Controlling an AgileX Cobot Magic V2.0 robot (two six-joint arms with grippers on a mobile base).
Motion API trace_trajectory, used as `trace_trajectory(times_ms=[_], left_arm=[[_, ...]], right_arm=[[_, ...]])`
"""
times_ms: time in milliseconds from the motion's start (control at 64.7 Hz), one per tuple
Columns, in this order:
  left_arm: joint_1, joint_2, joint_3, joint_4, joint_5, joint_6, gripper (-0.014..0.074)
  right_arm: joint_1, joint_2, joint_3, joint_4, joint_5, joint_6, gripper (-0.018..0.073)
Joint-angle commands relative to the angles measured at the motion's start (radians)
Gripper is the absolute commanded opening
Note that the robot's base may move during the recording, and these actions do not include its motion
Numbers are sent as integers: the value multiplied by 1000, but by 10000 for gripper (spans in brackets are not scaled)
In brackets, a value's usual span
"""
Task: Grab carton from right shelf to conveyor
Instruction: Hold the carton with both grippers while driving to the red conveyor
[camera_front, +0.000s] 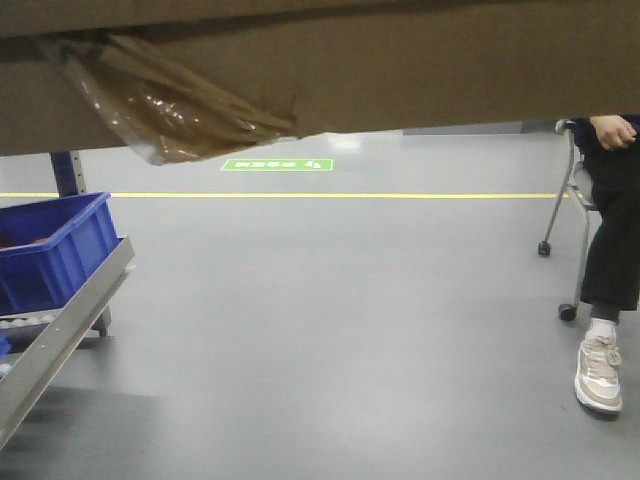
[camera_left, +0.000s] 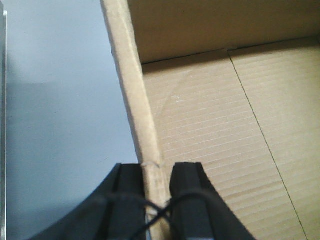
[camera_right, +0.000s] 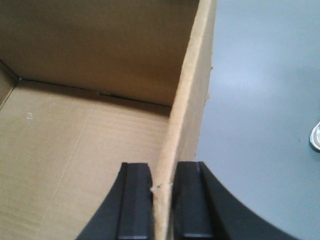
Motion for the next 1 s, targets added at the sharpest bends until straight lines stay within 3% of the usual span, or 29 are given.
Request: trace_trajectory(times_ms=[0,989], left_arm=[[-8,-13,-2,-3,-8,12,-18],[-8,-13,-2,-3,-8,12,-18]], right_arm=[[-3,-18,-6,-5,-63,-13,-70],[-3,-18,-6,-5,-63,-13,-70]])
